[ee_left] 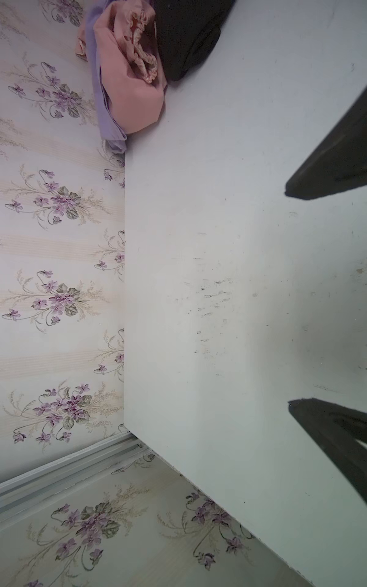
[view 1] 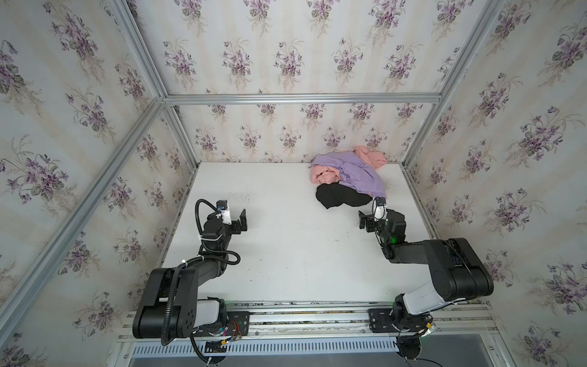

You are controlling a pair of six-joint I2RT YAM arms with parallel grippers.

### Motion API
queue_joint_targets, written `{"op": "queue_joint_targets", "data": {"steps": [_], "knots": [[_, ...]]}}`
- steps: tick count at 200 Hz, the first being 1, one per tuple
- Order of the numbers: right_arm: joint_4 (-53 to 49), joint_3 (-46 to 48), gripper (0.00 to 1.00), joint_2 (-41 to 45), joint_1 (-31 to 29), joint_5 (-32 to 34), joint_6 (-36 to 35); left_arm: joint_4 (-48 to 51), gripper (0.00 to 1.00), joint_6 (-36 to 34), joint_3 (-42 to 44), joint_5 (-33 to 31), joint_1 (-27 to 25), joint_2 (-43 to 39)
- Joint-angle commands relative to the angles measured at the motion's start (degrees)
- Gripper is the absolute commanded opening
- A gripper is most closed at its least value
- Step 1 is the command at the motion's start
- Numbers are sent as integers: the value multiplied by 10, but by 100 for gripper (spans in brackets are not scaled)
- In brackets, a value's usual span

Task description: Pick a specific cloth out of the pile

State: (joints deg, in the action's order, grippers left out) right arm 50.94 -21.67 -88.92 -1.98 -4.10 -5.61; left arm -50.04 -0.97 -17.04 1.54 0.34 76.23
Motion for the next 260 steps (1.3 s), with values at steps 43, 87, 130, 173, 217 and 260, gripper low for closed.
{"op": "queue_joint_targets", "data": {"steps": [43,87,130,173,217,260], "knots": [[17,-3,100,1,7,-28,-2,-13,100,0,-7,-2,2,3],[18,-4,100,1,7,-29,-2,-12,100,0,-8,-1,3,4],[18,-2,100,1,9,-33,-1,-11,100,1,-8,-1,3,4],[22,0,100,2,11,-35,0,-11,100,1,-8,-1,3,4],[27,4,100,4,11,-36,1,-11,100,1,-8,0,3,3],[32,7,100,5,12,-26,6,-15,100,0,-3,4,3,-1]]}}
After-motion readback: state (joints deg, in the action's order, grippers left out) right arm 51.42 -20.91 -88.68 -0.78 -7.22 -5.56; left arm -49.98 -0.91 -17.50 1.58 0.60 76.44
